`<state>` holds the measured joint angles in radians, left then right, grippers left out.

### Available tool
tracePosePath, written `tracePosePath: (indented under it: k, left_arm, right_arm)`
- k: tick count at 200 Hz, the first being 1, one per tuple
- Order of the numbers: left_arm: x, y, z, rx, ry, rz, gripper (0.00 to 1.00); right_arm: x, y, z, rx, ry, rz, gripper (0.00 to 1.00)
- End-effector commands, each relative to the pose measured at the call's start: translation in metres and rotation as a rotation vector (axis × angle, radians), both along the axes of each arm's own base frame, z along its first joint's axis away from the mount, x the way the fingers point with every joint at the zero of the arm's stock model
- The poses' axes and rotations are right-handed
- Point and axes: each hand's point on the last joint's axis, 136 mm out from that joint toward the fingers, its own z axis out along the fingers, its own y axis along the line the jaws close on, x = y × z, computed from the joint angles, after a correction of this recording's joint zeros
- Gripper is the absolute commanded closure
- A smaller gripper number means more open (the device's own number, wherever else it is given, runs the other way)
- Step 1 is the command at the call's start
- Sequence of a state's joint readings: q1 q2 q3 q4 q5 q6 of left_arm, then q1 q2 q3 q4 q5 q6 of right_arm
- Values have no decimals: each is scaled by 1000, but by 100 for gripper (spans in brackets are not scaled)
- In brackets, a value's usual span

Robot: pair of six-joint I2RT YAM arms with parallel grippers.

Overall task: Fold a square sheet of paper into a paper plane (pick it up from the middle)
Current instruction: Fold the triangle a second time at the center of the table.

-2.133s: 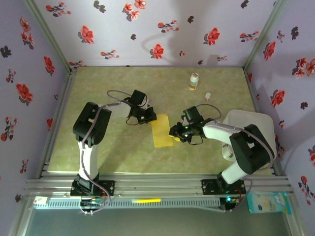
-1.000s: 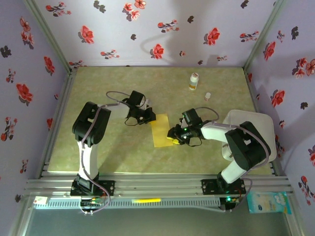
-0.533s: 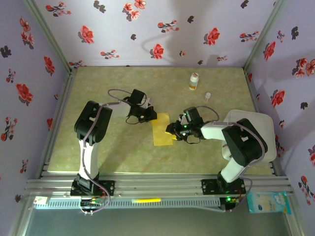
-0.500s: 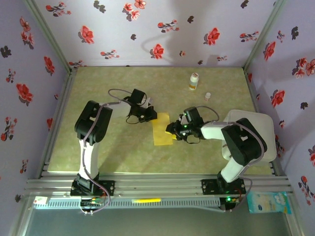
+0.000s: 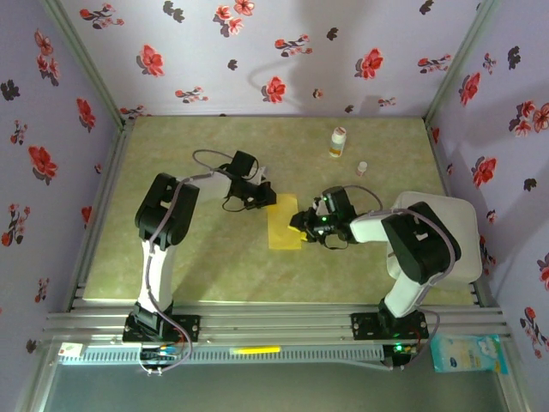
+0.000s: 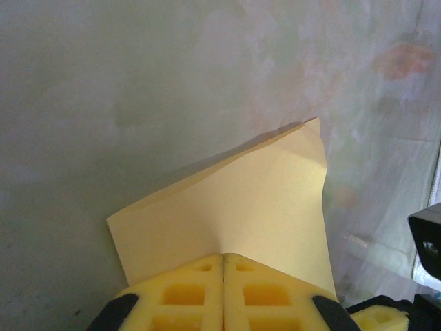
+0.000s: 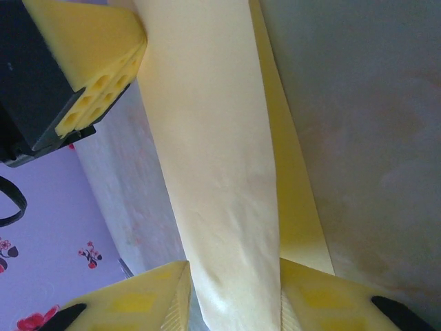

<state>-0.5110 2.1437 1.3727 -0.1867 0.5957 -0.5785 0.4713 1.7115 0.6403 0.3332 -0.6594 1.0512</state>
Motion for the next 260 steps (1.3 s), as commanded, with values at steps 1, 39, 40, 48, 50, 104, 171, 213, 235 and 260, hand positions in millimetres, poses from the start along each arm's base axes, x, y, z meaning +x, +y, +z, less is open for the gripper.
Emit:
tracePosePath:
  k: [1,39,40,48,50,104,171,213,235,260]
  left_arm:
    - [-2,6,-11,37,16,-27,93]
    - [-2,7,-17,45,25,-29,93]
    - [-2,7,-17,44,25,-28,93]
    - [-2,6,-16,43,24,-29,93]
    - [-2,6,-16,43,22,-29,93]
    - [1,5,-6,35,8,-28,89]
    - [9,3,65,-17,-159,-11,73]
    - [-22,19,66,70,-262,0,73]
    - [-48,13,74,84,-385,-45,69]
    - [-82,0,80,126,-497,-129,68]
  right_arm:
    - [4,-2,-2,14,1,-3,68]
    - [10,-3,-5,4,2,-2,71]
    - [10,-3,-6,4,3,-3,72]
    - [11,-2,-6,8,1,1,73]
    - [11,-1,-6,9,2,2,74]
    - [14,1,-5,19,-1,1,84]
    - [21,0,9,37,-15,-53,97]
    - [26,-6,4,9,4,-121,99]
    - [25,-5,8,14,5,-120,98]
    - [25,-4,10,13,5,-107,97]
